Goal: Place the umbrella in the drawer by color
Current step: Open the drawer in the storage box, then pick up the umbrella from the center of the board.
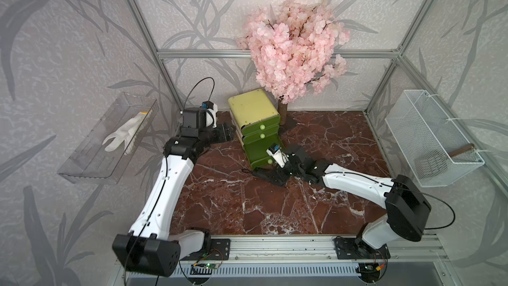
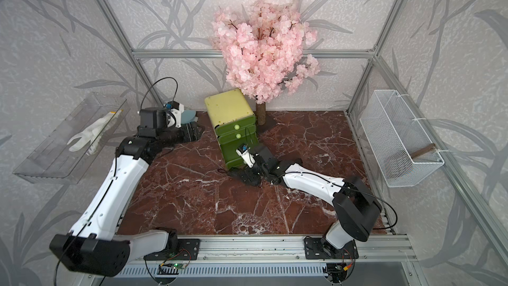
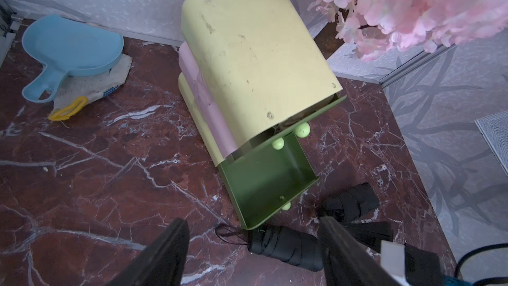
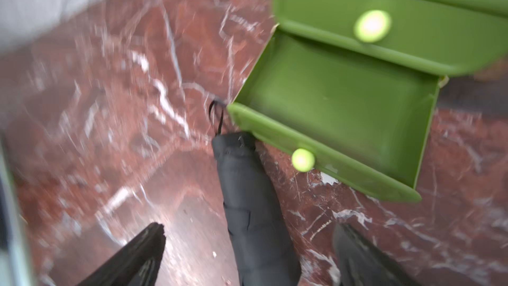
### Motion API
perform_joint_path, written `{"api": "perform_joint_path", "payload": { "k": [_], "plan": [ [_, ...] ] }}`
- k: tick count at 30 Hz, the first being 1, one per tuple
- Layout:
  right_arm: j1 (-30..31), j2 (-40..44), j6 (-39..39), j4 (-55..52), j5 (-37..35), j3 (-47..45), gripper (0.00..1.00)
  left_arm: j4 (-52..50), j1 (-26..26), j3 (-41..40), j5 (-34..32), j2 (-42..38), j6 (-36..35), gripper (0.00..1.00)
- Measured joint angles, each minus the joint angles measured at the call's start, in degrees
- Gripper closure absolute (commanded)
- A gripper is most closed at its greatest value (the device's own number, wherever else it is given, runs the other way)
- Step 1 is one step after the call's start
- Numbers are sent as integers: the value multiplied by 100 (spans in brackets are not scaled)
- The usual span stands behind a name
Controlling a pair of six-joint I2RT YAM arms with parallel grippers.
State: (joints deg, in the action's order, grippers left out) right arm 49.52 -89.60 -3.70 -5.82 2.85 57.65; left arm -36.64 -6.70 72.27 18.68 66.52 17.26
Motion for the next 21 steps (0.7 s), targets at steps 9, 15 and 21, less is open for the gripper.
{"api": "perform_joint_path", "payload": {
  "k": [9,15,21],
  "plan": [
    [170,-483,-2020,-275,-48,-90,20,192,0,-2157,691,-1961,125,20],
    [168,-1370,-2629,-933,-22,734,23,68,0,-2546,680,-2647,-26,19],
    [107,-1834,-2883,-1414,-81,1340,27,66,0,-2658,684,-2817,-39,19]
  ]
}}
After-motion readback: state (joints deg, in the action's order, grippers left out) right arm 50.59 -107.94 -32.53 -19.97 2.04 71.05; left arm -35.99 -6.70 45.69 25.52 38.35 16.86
